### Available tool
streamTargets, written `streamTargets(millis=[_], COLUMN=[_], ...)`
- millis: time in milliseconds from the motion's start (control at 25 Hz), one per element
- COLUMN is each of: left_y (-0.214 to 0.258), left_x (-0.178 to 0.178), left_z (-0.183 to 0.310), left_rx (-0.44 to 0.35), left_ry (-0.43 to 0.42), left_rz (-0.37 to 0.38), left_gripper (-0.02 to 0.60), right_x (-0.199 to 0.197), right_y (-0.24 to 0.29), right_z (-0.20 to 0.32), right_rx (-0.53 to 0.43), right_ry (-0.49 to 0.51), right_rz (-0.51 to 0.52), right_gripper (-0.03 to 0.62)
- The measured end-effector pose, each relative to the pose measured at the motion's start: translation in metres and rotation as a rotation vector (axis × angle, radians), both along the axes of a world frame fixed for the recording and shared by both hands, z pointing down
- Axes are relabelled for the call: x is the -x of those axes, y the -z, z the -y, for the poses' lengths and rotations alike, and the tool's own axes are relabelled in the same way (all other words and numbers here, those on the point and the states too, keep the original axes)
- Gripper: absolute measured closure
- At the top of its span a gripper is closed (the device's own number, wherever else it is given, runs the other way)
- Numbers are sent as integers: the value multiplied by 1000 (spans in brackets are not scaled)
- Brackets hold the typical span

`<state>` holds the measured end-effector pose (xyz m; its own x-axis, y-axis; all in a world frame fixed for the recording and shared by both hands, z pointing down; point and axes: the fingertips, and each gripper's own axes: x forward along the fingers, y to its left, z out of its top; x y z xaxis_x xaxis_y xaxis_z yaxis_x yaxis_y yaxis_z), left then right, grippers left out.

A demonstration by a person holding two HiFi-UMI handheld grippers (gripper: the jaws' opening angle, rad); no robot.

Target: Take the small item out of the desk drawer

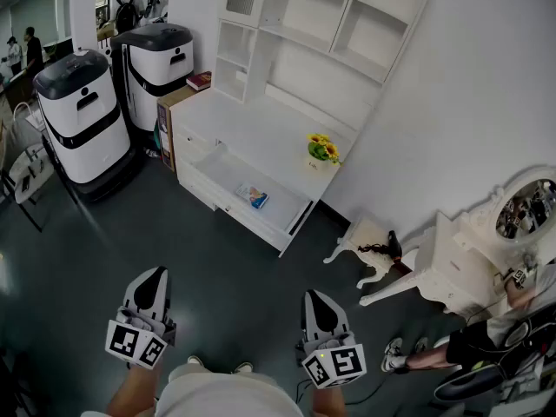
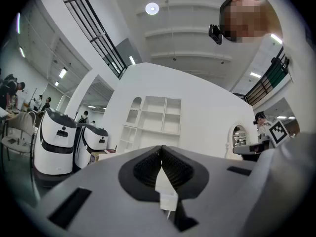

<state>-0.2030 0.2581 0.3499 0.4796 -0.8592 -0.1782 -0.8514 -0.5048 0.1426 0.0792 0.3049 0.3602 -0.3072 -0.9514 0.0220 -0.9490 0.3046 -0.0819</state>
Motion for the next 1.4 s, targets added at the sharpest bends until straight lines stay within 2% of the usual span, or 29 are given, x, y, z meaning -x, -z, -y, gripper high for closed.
streamTargets(millis=[440, 640, 760, 960, 1160, 1320, 1400], left_y=[-5, -10, -8, -11, -12, -14, -16], left_x=[-5, -10, -13, -21, -38, -52, -56], left_z=[-15, -19, -19, -20, -20, -22, -22], left_rx=[22, 32, 33, 37, 39, 32, 39], left_ry=[24, 32, 36, 38, 39, 38, 39], left_rz=[10, 11, 11, 15, 19, 27, 33], left_gripper=[565, 565, 566, 566, 566, 565, 565], right_x=[3, 7, -2, -20, -37, -47, -53], right_y=[-4, -8, -3, 0, -11, -16, -18], right_z=[-6, -11, -10, -8, -8, -10, -7], right_rx=[16, 39, 19, -13, 18, 22, 21], right_ry=[51, 159, 162, 171, 222, 260, 254], right_rz=[3, 84, 91, 65, 32, 97, 126], right_gripper=[585, 585, 585, 396, 307, 151, 130])
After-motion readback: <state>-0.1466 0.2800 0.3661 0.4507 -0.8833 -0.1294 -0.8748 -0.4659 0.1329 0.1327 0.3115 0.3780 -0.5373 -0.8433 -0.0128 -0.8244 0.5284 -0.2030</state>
